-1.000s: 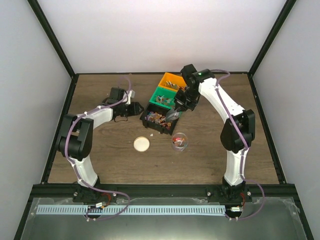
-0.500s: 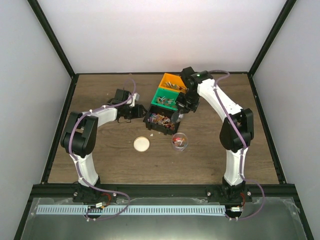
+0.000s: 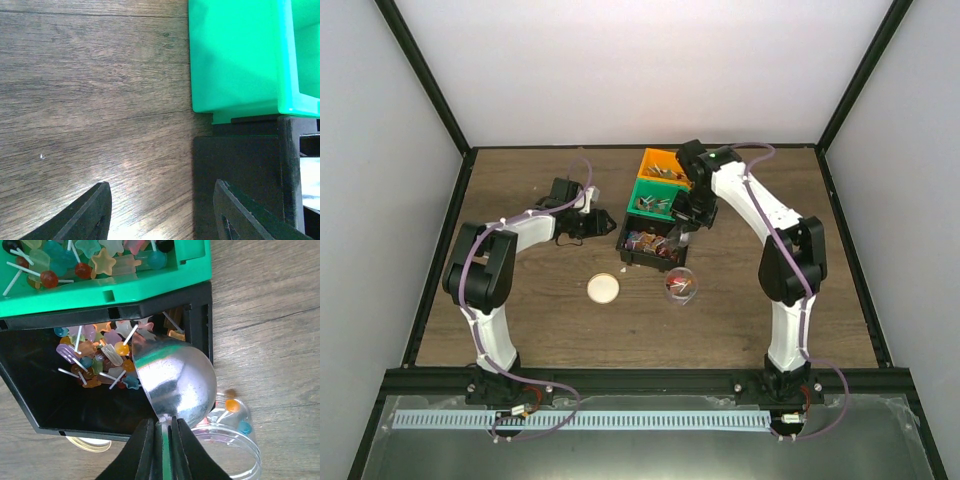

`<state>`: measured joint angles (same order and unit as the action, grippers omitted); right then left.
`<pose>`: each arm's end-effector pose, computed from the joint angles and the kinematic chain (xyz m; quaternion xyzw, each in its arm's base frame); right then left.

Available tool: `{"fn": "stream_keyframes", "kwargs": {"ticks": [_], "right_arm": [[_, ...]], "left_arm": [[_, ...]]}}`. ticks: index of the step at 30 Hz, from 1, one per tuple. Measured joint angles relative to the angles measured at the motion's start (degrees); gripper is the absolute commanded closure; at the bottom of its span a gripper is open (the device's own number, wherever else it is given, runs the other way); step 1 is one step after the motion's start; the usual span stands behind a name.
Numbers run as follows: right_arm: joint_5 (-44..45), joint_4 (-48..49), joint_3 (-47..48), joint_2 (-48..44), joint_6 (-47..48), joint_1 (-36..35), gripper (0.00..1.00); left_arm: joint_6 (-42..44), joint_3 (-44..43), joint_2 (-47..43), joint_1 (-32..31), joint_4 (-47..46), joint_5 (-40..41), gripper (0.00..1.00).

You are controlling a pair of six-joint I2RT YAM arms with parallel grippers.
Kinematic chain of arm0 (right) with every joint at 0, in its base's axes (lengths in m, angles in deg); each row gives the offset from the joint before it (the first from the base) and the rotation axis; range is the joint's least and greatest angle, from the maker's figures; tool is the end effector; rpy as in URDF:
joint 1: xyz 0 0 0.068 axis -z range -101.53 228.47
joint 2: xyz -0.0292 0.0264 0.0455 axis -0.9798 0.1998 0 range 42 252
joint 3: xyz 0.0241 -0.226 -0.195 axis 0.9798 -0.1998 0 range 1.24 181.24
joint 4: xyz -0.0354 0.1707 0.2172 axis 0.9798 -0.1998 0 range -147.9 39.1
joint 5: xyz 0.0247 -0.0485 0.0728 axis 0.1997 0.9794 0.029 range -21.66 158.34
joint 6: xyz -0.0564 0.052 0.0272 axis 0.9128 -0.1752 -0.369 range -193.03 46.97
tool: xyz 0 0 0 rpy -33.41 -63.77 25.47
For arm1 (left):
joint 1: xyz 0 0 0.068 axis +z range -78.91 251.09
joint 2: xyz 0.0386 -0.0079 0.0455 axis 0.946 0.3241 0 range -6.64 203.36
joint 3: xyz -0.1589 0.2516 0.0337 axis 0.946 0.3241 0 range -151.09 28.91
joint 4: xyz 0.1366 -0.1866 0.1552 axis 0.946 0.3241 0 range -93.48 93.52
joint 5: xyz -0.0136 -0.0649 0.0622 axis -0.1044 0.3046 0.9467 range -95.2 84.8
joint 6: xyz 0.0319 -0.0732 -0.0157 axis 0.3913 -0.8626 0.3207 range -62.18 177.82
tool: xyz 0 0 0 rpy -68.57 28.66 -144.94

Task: Pack the candies
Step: Scoop the fake candies from the storage box.

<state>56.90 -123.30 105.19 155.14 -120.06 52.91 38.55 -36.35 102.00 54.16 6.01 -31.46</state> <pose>0.3772 0.1960 0.2570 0.1776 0.9763 0.1232 0.0000 0.4008 -0.1546 0.1431 0.0535 0.9245 -0.3010 0.2277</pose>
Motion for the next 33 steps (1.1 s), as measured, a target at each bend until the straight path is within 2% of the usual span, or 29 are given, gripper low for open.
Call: {"fn": "stream_keyframes", "kwargs": {"ticks": [10, 18, 22, 25, 33], "right_arm": [[0.7, -1.6, 7.9, 5.8, 5.3, -3.4, 0.99], [-0.1, 0.4, 7.0, 6.1, 6.7, -4.5, 0.99], [-6.4, 6.0, 4.4, 5.9, 6.4, -4.5, 0.99], [-15.4, 13.5, 1.9, 7.5, 5.5, -4.8, 0.99], [-27.0, 21.6, -3.9, 8.4, 3.8, -3.8, 0.99]], "left_arm": [[0.0, -0.1, 0.1, -0.3, 0.2, -0.7, 0.42], [0.0, -0.4, 0.6, -0.1, 0.3, -0.3, 0.43], [0.0, -0.8, 0.9, 0.1, 0.4, 0.1, 0.42], [0.0, -0.8, 0.9, 0.2, 0.7, 0.4, 0.42], [0.1, -0.9, 0.9, 1.8, 1.4, 3.1, 0.42]]}}
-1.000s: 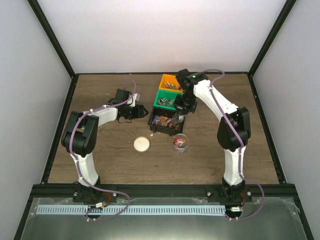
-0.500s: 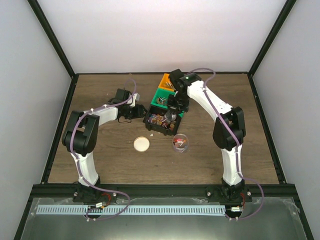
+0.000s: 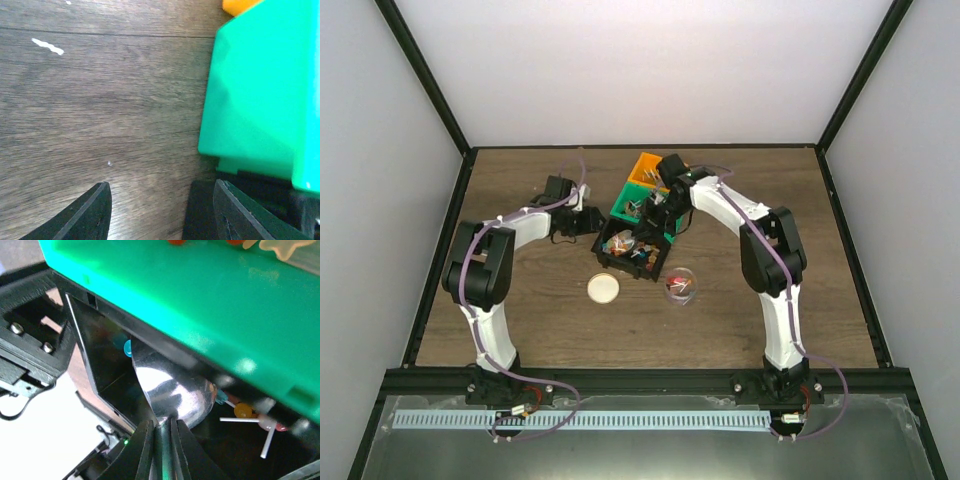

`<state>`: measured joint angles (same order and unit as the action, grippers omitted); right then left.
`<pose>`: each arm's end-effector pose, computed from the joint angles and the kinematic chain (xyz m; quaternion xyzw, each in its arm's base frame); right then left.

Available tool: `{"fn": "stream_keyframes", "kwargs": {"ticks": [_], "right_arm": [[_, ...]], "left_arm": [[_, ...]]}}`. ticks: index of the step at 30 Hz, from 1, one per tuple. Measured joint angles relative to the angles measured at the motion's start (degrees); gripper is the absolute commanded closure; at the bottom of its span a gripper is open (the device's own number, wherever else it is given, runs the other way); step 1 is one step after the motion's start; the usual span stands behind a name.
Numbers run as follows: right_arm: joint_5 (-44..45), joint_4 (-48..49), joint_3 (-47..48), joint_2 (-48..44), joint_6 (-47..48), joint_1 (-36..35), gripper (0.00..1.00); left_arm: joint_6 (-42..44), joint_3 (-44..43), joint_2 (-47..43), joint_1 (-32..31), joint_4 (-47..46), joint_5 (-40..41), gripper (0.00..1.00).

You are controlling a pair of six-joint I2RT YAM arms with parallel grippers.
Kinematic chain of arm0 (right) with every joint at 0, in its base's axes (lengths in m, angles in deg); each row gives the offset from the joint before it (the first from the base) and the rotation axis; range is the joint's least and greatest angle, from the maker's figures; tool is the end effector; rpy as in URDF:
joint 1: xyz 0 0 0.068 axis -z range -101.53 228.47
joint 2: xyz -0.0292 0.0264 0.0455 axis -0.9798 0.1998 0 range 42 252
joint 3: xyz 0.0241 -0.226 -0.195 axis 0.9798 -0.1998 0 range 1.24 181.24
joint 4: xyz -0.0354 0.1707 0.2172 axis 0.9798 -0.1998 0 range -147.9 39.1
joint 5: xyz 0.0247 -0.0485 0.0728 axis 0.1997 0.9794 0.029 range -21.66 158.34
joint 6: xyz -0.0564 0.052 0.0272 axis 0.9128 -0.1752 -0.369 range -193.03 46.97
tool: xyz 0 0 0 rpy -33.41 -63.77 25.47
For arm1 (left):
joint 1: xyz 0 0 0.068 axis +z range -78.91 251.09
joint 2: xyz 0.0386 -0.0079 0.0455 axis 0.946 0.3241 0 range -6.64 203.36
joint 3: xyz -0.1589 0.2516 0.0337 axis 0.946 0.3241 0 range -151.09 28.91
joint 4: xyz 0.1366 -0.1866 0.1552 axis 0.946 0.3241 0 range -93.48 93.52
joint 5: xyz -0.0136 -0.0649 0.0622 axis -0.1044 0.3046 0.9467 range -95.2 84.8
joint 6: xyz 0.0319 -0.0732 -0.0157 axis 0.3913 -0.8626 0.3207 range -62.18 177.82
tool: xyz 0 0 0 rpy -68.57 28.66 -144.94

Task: Pack the candies
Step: Scoop the fake candies from the storage box.

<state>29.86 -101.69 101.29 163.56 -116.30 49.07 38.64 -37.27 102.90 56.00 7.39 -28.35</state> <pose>0.3954 0.2734 0.1980 -0.0623 -0.9322 -0.3483 0.0759 0.4091 -0.1390 0.1384 0.0283 0.9340 -0.2711 0.2312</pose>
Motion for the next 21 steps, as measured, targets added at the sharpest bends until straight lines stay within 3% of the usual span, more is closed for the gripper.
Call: {"fn": "stream_keyframes", "kwargs": {"ticks": [13, 21], "right_arm": [[-17.8, 18.6, -17.3, -3.0, -5.8, 1.4, 0.99], [-21.3, 23.5, -20.1, -3.7, -8.7, 2.6, 0.99]], "left_arm": [[0.2, -0.9, 0.0, 0.0, 0.2, 0.8, 0.42], [0.2, -1.3, 0.0, -0.1, 0.4, 0.8, 0.42]]}}
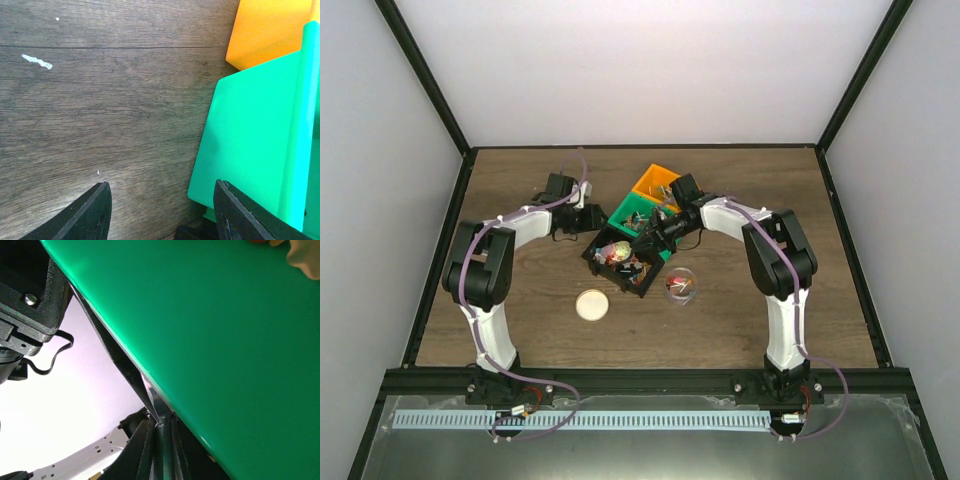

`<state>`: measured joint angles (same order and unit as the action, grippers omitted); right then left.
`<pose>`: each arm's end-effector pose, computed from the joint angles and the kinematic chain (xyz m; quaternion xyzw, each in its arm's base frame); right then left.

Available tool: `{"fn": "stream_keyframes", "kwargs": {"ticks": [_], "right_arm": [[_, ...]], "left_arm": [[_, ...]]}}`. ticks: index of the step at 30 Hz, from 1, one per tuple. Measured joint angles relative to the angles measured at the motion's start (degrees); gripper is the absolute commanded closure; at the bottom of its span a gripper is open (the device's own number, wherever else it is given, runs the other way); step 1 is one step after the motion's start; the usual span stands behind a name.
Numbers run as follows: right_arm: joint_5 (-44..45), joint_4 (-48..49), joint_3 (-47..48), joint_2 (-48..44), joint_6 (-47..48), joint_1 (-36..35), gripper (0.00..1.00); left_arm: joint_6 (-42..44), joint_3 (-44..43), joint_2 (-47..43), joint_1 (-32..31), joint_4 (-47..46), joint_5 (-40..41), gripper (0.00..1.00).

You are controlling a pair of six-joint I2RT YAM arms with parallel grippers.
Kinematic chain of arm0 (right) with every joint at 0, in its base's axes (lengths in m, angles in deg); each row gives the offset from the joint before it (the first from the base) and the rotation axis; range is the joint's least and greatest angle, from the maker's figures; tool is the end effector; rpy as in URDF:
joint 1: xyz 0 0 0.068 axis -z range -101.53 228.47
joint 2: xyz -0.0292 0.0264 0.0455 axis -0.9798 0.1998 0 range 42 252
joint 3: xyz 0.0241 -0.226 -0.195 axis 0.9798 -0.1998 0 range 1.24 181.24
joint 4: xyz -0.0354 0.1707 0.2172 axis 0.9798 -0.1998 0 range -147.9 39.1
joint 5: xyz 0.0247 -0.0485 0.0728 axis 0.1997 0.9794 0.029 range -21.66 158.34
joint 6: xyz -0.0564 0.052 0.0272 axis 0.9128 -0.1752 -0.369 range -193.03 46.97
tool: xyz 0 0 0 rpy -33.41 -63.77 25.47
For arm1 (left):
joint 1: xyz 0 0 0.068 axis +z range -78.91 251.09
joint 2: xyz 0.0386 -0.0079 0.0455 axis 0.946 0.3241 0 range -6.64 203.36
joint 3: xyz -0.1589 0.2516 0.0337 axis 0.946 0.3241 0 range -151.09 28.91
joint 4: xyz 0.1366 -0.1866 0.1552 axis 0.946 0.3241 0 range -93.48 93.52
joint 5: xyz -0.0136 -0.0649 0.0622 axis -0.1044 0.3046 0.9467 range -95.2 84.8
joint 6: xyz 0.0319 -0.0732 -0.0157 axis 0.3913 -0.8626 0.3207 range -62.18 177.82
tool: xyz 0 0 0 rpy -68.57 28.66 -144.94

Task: Pack the candies
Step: Scoop the fake candies from the storage box.

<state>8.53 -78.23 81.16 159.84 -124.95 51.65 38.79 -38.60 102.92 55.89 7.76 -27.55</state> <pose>0.3708 0.2560 0.1573 -0.0797 -0.8497 -0.4943 0.1652 0.4141 -0.1402 0.1448 0.0299 0.9327 -0.2667 0.2410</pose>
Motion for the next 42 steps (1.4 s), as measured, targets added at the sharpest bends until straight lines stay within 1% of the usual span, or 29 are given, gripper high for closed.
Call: {"fn": "stream_keyframes", "kwargs": {"ticks": [8, 15, 31, 42], "right_arm": [[-2.0, 4.2, -3.9, -1.6, -0.2, 1.8, 0.99], [-3.1, 5.3, -6.9, -3.3, -0.3, 3.3, 0.99], [-2.9, 4.3, -10.1, -6.1, -0.9, 5.3, 0.99], [-1.4, 3.6, -14.5, -9.7, -1.3, 6.9, 0.99]], "left_arm": [[0.0, -0.6, 0.0, -0.5, 0.2, -0.8, 0.43], [0.0, -0.7, 0.0, -1.1, 0.7, -2.5, 0.43], [0.0, -0.7, 0.0, -1.3, 1.0, -3.9, 0.43], [-0.2, -1.0, 0.0, -1.3, 1.4, -4.3, 0.43]]}}
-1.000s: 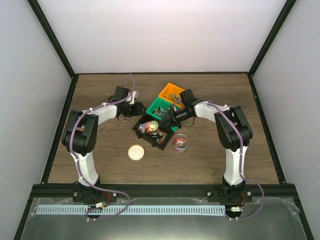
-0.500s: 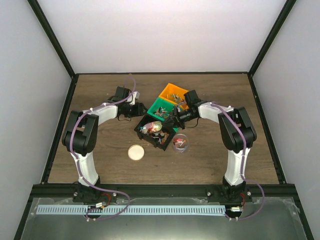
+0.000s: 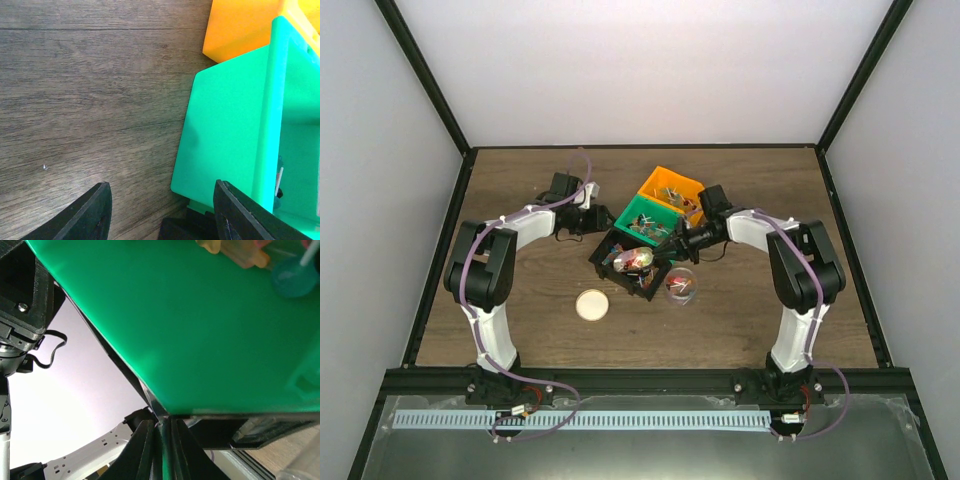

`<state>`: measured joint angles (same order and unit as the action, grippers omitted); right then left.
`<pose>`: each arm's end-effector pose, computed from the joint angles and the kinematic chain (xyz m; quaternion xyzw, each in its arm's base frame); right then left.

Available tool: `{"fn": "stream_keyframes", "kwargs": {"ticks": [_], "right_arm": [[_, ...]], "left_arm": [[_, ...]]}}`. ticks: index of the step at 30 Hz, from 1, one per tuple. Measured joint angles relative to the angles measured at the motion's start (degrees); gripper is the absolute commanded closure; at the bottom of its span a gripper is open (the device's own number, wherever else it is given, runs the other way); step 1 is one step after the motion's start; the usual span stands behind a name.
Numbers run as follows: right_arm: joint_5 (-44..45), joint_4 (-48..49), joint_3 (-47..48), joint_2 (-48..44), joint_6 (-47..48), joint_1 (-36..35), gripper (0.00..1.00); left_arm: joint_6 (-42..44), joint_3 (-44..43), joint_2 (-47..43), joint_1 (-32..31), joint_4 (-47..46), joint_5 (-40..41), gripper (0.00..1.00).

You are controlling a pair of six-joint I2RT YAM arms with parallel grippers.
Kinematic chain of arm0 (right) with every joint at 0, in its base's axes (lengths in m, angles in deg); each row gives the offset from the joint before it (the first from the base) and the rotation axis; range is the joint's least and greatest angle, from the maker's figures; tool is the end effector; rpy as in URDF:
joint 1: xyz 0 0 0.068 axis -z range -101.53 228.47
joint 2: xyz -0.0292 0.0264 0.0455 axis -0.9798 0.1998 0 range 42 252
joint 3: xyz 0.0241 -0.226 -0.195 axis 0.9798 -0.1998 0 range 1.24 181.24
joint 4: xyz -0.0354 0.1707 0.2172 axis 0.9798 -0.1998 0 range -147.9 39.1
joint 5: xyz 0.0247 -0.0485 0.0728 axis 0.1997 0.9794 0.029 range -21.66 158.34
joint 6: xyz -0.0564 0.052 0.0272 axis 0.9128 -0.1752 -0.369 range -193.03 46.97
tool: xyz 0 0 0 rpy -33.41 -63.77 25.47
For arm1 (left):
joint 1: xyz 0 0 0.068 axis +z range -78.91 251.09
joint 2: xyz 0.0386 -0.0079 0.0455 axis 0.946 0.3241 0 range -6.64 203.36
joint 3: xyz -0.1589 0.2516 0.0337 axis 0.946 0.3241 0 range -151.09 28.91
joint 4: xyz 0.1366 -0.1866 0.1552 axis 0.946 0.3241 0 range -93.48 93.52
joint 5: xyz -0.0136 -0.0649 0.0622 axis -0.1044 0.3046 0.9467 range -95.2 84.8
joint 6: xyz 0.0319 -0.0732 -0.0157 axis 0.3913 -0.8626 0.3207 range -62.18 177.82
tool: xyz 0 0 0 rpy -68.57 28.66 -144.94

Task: Pack the candies
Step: Scoop the fake candies from the storage box, then place the fake candies in the packing bottle.

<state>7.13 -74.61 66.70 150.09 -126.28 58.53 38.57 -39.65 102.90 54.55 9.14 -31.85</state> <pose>0.3437 0.1906 0.1575 -0.1414 -0.8370 -0.5052 0.1554 0.4098 -0.1546 0.1505 0.0501 0.9259 -0.3017 0.2219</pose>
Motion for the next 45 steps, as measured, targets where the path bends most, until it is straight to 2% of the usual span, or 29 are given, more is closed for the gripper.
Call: {"fn": "stream_keyframes", "kwargs": {"ticks": [29, 45], "right_arm": [[-2.5, 4.7, -7.2, -12.1, -0.7, 5.9, 0.99], [-8.4, 11.6, -18.2, -18.8, -1.4, 10.5, 0.99]], "left_arm": [[0.0, 0.0, -0.1, 0.0, -0.1, -1.0, 0.43], [-0.2, 0.1, -0.1, 0.0, -0.1, -1.7, 0.43]]}}
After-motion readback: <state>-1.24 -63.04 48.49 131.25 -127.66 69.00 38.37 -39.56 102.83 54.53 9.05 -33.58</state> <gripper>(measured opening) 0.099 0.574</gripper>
